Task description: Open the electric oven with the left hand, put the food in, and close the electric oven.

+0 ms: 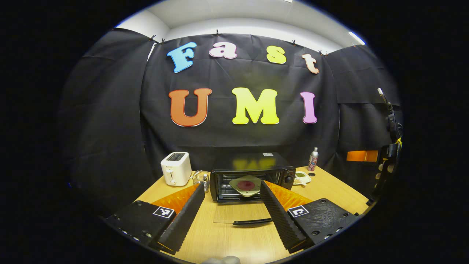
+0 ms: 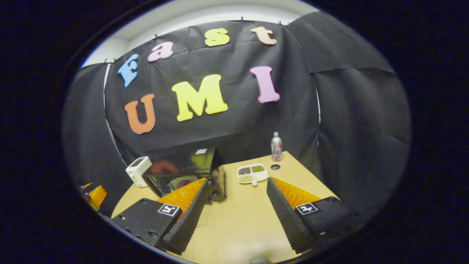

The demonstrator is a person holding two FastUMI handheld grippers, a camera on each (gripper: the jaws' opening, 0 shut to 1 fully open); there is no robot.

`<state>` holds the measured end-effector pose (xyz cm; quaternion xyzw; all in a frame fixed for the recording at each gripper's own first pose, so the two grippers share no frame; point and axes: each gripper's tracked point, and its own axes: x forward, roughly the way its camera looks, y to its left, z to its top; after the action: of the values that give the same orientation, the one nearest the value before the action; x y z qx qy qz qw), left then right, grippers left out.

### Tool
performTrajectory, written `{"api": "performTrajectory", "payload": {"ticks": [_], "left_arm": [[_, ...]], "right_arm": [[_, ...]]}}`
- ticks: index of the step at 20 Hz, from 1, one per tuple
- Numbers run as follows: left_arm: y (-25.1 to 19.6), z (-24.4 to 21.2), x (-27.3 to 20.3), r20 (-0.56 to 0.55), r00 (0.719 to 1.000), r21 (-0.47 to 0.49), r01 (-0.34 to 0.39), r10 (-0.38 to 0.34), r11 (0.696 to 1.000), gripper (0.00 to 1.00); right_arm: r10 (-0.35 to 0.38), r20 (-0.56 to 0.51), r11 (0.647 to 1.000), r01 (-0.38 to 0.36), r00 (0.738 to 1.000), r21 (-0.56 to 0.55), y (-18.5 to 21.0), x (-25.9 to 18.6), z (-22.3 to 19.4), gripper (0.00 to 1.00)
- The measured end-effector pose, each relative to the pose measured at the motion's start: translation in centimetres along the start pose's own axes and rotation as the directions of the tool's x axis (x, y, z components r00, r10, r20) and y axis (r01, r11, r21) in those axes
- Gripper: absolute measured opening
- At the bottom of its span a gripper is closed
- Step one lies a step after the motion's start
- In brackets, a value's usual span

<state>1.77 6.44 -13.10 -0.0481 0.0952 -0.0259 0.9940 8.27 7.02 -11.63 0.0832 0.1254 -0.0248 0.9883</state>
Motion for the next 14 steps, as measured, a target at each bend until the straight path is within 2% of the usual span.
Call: {"api": "performTrajectory", "payload": {"ticks": [1, 2, 3, 4, 9, 13, 14], "left_arm": [[-0.6, -0.4, 0.0, -0.005, 1.0, 0.0, -0.008, 0.008, 1.0, 0.97], [-1.0, -1.0, 0.0, -0.018, 1.0, 0.003, -0.016, 0.016, 1.0, 0.96], [-1.4, -1.4, 0.1, -0.02, 1.0, 0.005, -0.023, 0.023, 1.0, 0.96], [-1.9, -2.1, 0.2, -0.033, 0.999, 0.008, -0.025, 0.026, 1.0, 0.96], [-3.2, -6.6, 0.5, -0.132, 0.99, 0.015, -0.051, 0.052, 0.999, 0.96], [-4.3, -10.8, 1.5, -0.204, 0.978, 0.005, -0.037, 0.037, 0.999, 0.97], [-4.6, -11.9, 1.8, -0.228, 0.973, 0.006, -0.032, 0.032, 0.999, 0.97]], "right_arm": [[0.002, 0.009, 1.0, -0.002, 1.0, -0.026, -0.4, -0.4, 0.5, 0.95], [0.006, 0.001, 0.999, -0.006, 1.0, -0.054, -1.1, -0.8, 0.5, 1.0], [0.013, 0.001, 0.998, -0.013, 1.0, -0.065, -1.5, -1.1, 0.8, 1.0], [0.019, 0.012, 0.997, -0.018, 1.0, -0.081, -2.0, -1.3, 1.4, 0.95], [0.036, -0.01, 0.995, -0.037, 0.999, -0.095, -3.7, -1.6, 1.3, 0.96], [0.038, -0.036, 0.994, -0.042, 0.999, -0.098, -4.6, -1.7, 0.7, 0.96], [0.036, -0.043, 0.994, -0.041, 0.998, -0.103, -4.8, -1.7, 0.4, 1.0]]}}
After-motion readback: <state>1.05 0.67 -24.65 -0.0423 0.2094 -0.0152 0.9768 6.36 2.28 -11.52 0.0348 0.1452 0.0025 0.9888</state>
